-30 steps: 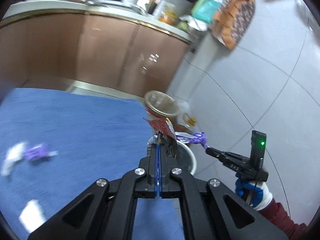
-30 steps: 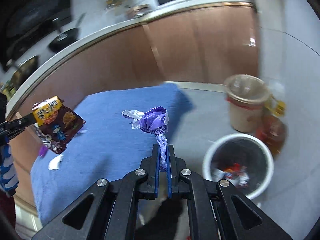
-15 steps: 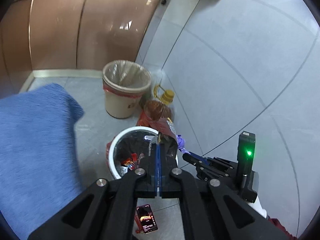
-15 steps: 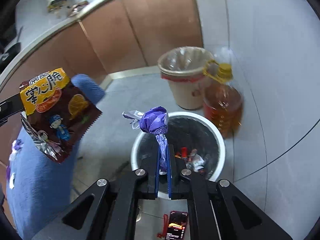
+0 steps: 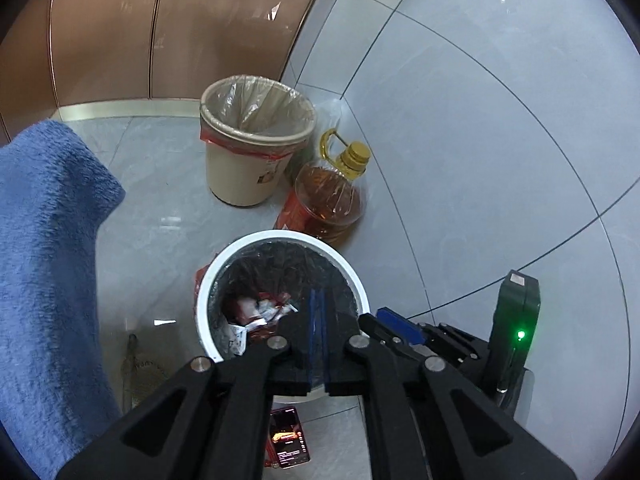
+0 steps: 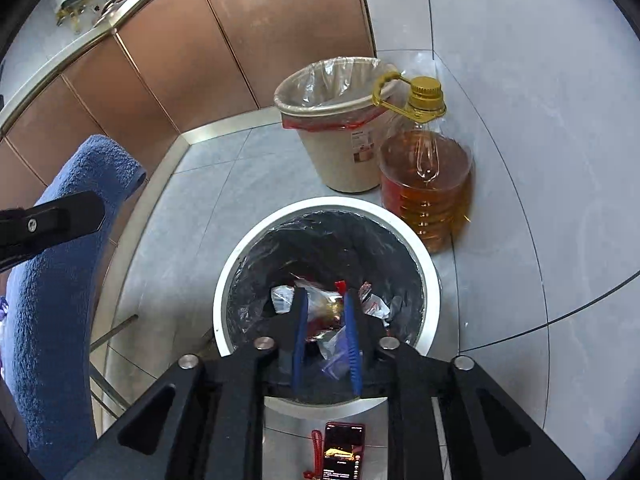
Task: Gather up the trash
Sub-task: 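Open both tools over the bin, dropping the bag and wrapper, then move both open tools back over the remaining table trash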
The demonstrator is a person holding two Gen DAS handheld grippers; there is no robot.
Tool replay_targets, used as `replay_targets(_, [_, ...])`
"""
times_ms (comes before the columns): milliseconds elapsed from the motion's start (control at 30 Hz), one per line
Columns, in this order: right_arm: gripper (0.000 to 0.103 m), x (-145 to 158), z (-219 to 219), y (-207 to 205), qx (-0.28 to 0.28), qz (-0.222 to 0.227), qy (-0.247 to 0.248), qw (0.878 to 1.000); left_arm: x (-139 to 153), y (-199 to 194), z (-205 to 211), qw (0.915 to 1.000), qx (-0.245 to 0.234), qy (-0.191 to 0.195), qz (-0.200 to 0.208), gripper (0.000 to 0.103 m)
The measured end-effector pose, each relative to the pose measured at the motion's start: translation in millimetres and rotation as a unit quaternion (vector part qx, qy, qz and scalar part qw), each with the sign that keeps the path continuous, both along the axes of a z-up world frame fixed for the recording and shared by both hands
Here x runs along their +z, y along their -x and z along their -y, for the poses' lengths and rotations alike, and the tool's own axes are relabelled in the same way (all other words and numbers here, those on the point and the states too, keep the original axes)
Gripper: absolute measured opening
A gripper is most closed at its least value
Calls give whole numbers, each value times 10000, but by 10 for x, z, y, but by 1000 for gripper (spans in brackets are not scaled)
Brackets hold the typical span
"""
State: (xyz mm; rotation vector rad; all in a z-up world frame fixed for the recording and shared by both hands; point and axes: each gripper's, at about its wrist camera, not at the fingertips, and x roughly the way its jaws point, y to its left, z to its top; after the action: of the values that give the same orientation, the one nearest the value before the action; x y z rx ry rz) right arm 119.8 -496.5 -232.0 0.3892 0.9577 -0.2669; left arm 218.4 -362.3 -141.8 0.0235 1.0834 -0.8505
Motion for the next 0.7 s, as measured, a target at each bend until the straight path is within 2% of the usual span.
replay_targets(33, [25, 17, -11, 14, 2, 3, 32, 10000, 31, 13, -31, 10000, 23, -7, 49, 7])
replay_targets(100, [32, 80, -24, 56, -36, 33, 66, 10000, 105, 31, -89, 9999, 92, 27, 115, 20])
replay_targets(167, [34, 173, -35, 106, -87, 126, 78, 9999, 220, 73, -180, 9996, 181, 76, 224, 29])
replay_targets(200, [36, 212, -38, 134, -102, 167, 85, 9998, 282, 96, -222, 9993, 220, 103, 286, 31])
replay_targets(533, [42, 858, -307, 422, -150, 727, 302, 9968, 895, 471, -731, 9948, 498, 353, 812, 33])
replay_targets(700, [44, 1230, -584, 571, 13, 1067, 384, 9935, 1174, 668, -1158, 9910, 690, 448, 1058, 33])
